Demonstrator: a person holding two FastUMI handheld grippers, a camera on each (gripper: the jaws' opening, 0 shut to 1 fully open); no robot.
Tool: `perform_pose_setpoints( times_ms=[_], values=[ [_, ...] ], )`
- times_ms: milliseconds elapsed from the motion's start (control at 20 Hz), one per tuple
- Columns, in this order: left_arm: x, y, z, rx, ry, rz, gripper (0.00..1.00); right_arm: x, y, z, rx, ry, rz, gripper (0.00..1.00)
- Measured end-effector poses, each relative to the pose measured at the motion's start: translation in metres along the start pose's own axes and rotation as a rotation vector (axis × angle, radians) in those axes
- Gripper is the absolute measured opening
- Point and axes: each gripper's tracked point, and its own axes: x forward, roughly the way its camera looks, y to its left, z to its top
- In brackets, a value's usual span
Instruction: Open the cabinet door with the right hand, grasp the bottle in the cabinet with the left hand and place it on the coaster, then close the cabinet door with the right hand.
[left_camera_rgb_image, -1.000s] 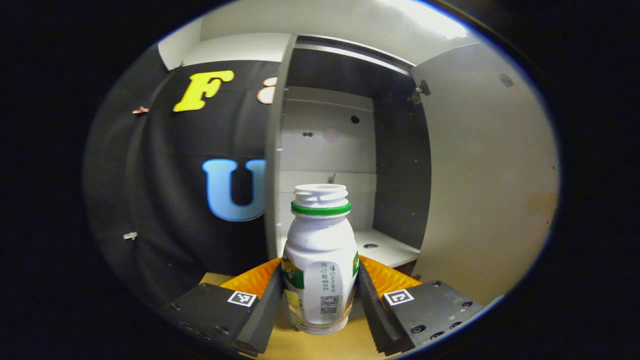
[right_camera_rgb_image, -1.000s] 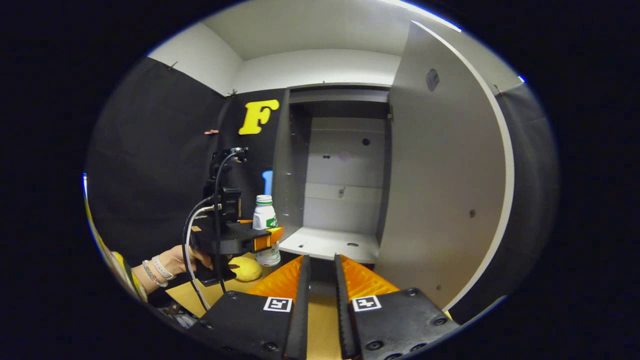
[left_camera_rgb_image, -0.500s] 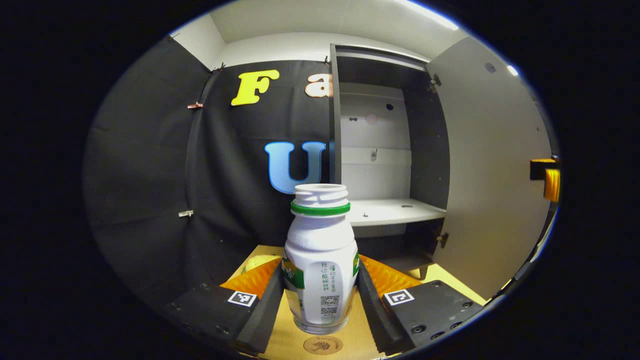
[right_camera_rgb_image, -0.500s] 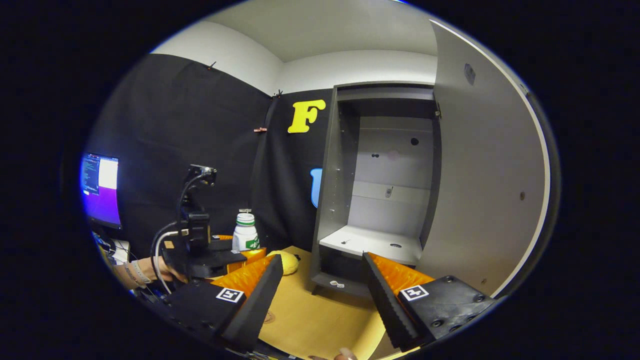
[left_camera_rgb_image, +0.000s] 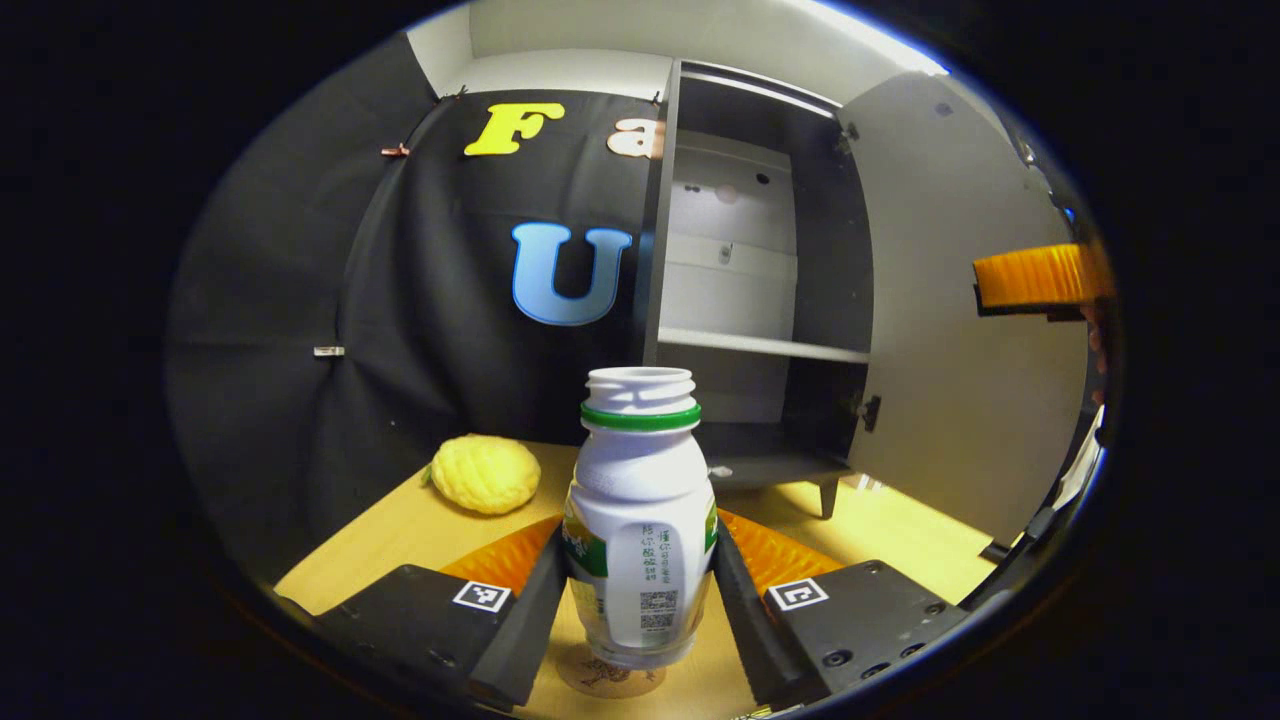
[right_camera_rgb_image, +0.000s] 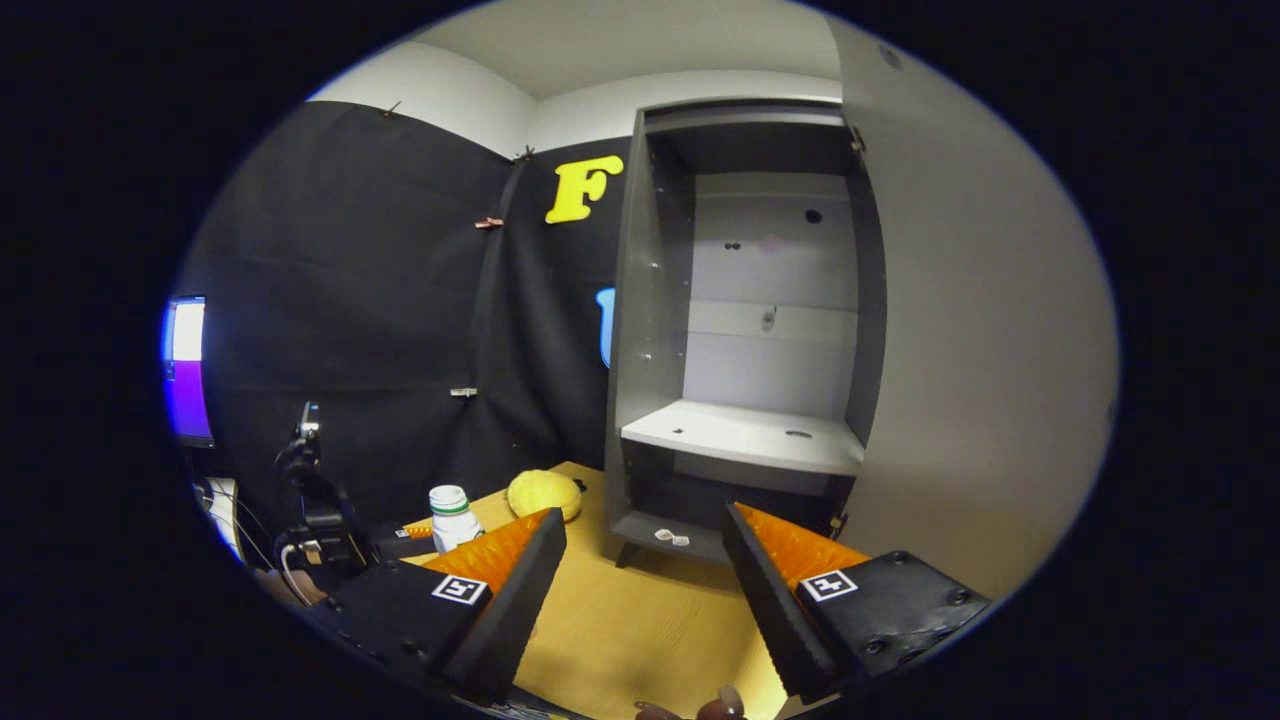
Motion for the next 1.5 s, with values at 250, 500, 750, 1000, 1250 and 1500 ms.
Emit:
perform_pose_setpoints(
  times_ms=[250,500,750,1000,1250,1500],
  values=[
    [0.014,0.005,-0.055,0.026,0.006,0.025,0.78,0.019,-0.005,-0.038,-0.026,0.038,-0.027,0.98],
    [0.020,0.006,-0.069,0.082,-0.036,0.037,0.79,0.025,0.006,-0.063,-0.045,0.081,-0.003,0.98],
    [0.021,0.007,-0.078,0.080,-0.030,0.036,0.80,0.029,0.002,-0.077,-0.033,0.128,-0.008,0.98],
    [0.009,0.009,-0.079,0.070,-0.019,0.037,0.79,0.030,-0.005,-0.075,-0.024,0.127,-0.026,0.98],
    [0.005,0.007,-0.086,0.081,-0.010,0.020,0.80,0.031,0.001,-0.079,-0.031,0.142,-0.020,0.98],
    [0.004,0.004,-0.080,0.054,-0.023,0.007,0.97,0.026,0.011,-0.077,-0.059,0.139,-0.012,0.98]
  ],
)
